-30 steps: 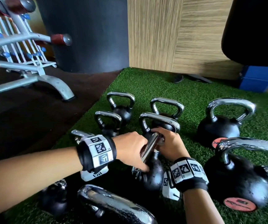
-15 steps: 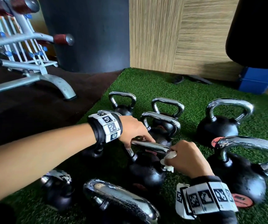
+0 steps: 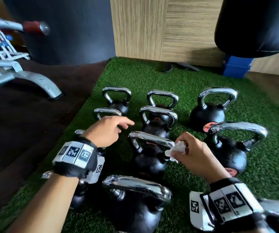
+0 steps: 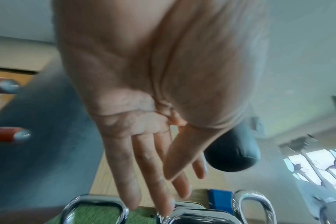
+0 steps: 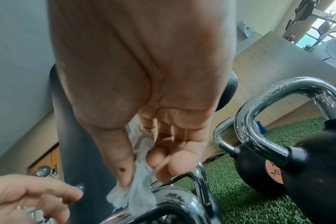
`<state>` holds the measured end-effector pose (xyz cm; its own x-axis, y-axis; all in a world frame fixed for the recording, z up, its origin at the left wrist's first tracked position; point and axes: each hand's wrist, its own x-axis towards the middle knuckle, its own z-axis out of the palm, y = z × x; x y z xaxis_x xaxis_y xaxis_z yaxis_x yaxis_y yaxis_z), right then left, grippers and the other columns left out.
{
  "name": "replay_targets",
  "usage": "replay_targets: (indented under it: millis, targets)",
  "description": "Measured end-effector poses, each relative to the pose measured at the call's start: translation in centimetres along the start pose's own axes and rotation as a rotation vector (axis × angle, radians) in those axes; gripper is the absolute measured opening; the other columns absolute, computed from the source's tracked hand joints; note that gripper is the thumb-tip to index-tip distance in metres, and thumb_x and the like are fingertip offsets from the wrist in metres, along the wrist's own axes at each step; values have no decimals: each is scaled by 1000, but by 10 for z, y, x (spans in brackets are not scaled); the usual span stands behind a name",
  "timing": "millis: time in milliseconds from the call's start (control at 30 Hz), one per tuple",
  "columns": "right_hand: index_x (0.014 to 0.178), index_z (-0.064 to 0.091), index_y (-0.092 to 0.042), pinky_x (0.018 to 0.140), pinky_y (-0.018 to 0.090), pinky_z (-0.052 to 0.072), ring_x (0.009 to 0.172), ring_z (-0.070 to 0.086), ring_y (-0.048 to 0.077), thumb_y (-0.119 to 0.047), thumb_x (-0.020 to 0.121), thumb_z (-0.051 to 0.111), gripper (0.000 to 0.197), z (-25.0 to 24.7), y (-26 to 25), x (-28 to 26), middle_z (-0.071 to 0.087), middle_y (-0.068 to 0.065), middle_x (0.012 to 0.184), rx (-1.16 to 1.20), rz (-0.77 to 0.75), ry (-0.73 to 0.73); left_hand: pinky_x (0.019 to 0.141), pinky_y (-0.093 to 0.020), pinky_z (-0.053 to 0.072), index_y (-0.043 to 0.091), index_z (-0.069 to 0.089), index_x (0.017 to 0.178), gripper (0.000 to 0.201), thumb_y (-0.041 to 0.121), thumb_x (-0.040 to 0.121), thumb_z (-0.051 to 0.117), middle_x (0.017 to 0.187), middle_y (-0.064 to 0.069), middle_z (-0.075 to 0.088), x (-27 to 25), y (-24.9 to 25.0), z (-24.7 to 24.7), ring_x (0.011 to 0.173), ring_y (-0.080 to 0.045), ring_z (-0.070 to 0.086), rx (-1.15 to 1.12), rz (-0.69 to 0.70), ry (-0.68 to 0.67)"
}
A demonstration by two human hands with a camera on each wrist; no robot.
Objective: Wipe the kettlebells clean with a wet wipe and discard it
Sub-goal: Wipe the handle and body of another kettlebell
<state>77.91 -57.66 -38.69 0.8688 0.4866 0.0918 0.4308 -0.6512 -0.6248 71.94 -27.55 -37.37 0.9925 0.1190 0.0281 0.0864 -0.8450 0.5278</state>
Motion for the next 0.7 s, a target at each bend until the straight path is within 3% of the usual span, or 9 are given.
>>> replay_targets:
  millis: [100,167,233,300,400,467,533,600,700]
  targets:
    - [91,60,-27,54,10,41,68,58,4,-23,81,71,15,-8,-29,-19,64,-11,80,9,-19,-15,80,-27,55,49,68,108,66,-8,86,42,102,23,69,-41,-22,13,86,-2,68,-172,-151,48]
    - [98,60,-29,53,12,39,69,58,6,-21,83,69,19,-16,-50,-31,67,-9,86,33,-11,-67,82,-25,54,47,65,101,61,-9,85,47,99,17,71,-66,-34,33,91,-9,70,-269,-198,48]
    - [109,53,-27,49,12,40,63,56,7,-21,85,68,29,-25,-68,-40,67,-5,86,39,0,-131,87,-26,52,38,64,106,50,-8,86,56,98,8,71,-91,-43,59,99,-19,70,-270,-282,-15]
    - [114,43,-21,49,14,40,60,54,11,-19,86,67,37,-31,-82,-47,65,0,81,25,-35,-218,88,-29,52,33,63,116,46,2,82,66,110,8,70,-119,-50,89,108,-24,68,-292,-432,-156]
    - [112,36,-19,56,25,43,64,49,14,-19,87,66,39,-31,-92,-50,63,8,85,-12,-121,-355,103,-32,48,42,49,128,94,32,47,94,135,10,57,-155,-44,134,119,-16,57,-600,-547,-278]
    - [112,40,-19,58,18,40,67,46,10,-21,87,66,36,-27,-88,-50,60,4,88,-55,-198,-387,103,-25,42,51,45,125,105,64,34,96,124,23,59,-157,-28,163,114,-4,56,-673,-593,-135]
    - [111,48,-19,57,10,37,71,46,5,-24,87,67,31,-26,-81,-50,56,-5,88,-96,-271,-391,102,-27,43,47,50,122,101,77,34,89,117,22,65,-150,-9,181,111,-5,61,-728,-666,110]
    - [111,56,-23,58,8,33,78,50,7,-27,87,67,27,-29,-75,-49,57,-9,92,-102,-297,-400,108,-35,43,36,51,132,104,76,43,86,127,6,66,-144,5,191,120,-21,61,-763,-765,318]
    - [115,61,-25,72,17,39,95,56,13,-28,90,64,26,-29,-67,-46,61,-5,111,-96,-307,-408,110,-38,40,22,42,144,100,64,64,84,141,-7,58,-142,19,205,129,-30,55,-791,-853,420]
